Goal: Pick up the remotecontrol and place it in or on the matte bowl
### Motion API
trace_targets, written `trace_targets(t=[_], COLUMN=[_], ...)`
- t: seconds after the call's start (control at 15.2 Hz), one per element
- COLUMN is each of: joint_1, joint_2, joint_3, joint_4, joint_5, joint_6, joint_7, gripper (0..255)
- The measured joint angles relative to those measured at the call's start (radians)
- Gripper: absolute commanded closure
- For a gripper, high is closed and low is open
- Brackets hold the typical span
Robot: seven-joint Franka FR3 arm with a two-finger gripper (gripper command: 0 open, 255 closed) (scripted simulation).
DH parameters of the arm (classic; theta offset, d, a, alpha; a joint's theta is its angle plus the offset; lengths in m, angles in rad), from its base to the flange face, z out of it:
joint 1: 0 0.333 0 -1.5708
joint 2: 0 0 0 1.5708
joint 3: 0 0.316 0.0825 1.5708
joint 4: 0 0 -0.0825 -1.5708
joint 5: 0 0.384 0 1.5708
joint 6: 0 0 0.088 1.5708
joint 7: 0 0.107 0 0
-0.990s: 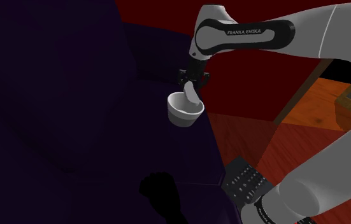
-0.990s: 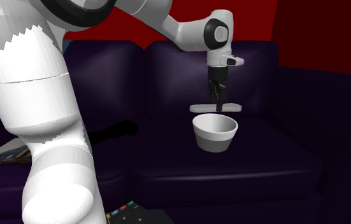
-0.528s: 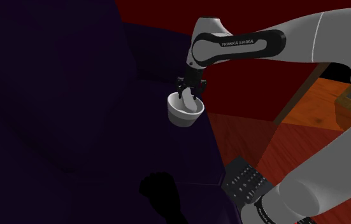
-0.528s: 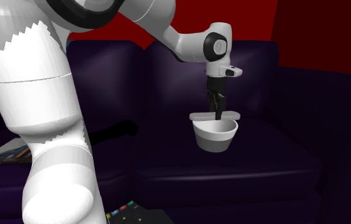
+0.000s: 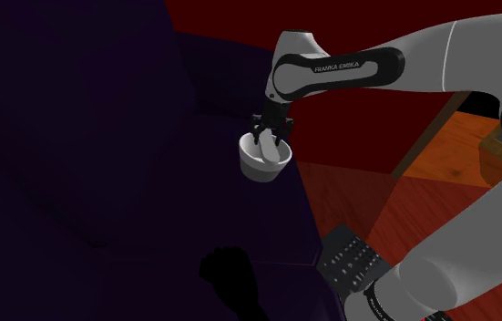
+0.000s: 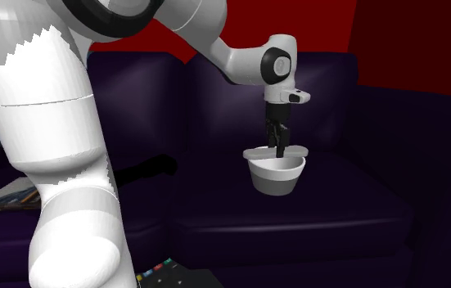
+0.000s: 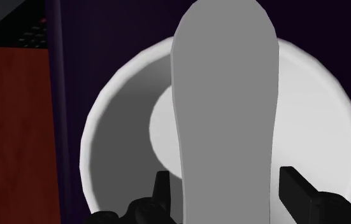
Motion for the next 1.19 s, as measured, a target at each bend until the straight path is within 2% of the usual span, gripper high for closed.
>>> trace_targets(t=[0.07, 0.46, 0.79, 1.19], joint_1=[0.0, -0.001, -0.001, -0.001], joint_2=[0.0, 0.002, -0.018, -0.026], joint_3=[0.0, -0.001, -0.001, -0.001], joint_4=[0.0, -0.002, 0.092, 0.095], joint_5=[0.0, -0.001, 0.006, 0.009], joint_6=[0.0, 0.001, -0.111, -0.123], joint_7=[0.0, 0.0, -0.005, -0.006], gripper=[0, 0, 0, 0])
